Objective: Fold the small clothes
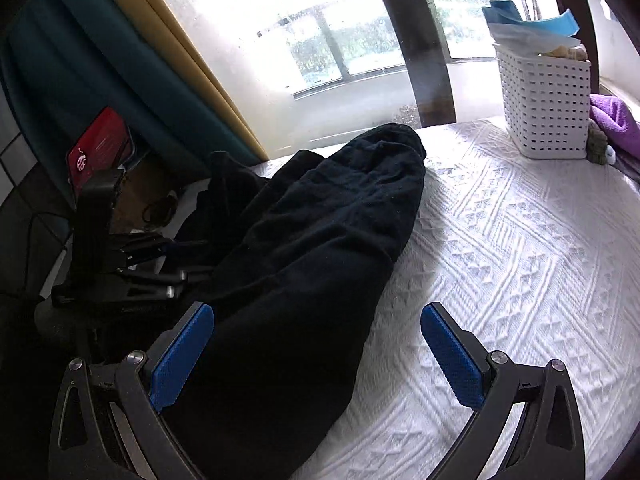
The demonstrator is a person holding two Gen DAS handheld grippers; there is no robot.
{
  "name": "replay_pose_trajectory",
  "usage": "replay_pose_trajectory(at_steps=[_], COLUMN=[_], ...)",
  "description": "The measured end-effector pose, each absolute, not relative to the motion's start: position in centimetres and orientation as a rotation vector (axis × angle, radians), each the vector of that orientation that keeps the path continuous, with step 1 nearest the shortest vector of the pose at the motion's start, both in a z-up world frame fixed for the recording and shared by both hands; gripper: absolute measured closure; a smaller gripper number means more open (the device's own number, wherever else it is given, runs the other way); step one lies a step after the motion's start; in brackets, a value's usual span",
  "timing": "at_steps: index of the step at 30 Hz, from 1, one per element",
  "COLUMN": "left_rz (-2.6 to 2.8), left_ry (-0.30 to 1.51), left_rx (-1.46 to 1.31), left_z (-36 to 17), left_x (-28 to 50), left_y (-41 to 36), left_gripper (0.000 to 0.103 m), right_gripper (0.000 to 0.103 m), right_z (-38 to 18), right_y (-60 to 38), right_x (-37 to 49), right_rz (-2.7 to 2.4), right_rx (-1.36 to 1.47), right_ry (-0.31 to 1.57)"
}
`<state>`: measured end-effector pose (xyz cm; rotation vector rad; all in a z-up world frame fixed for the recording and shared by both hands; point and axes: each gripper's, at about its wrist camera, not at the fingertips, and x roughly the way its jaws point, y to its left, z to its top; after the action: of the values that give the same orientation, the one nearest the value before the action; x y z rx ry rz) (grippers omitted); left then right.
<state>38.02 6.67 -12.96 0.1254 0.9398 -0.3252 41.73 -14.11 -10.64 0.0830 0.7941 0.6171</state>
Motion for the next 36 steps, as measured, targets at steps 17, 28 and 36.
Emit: replay_pose_trajectory(at_steps=[17,28,36], left_rz=[-0.209,-0.099,-0.388], left_ry=[0.809,0.780,0.839], left_rx=[-0.204,-0.195,-0.026], left_z=[-12.0,-8.4,-7.7], left_x=[34.6,33.4,37.9], left_y=[15.8,17.8,10.1], left_gripper=[0.095,0.061,0.061], right_gripper=[0.000,0.000,0.000], right_z=[-11.6,-12.7,-11.7], right_y=[-11.7,-10.7,-11.2], right_x=[43.0,42.5,42.2], right_rz=[0.633,0.640,0.632], right_rx=[0.034,0.007,0.027], right_ry=[0.838,0.864,0.833])
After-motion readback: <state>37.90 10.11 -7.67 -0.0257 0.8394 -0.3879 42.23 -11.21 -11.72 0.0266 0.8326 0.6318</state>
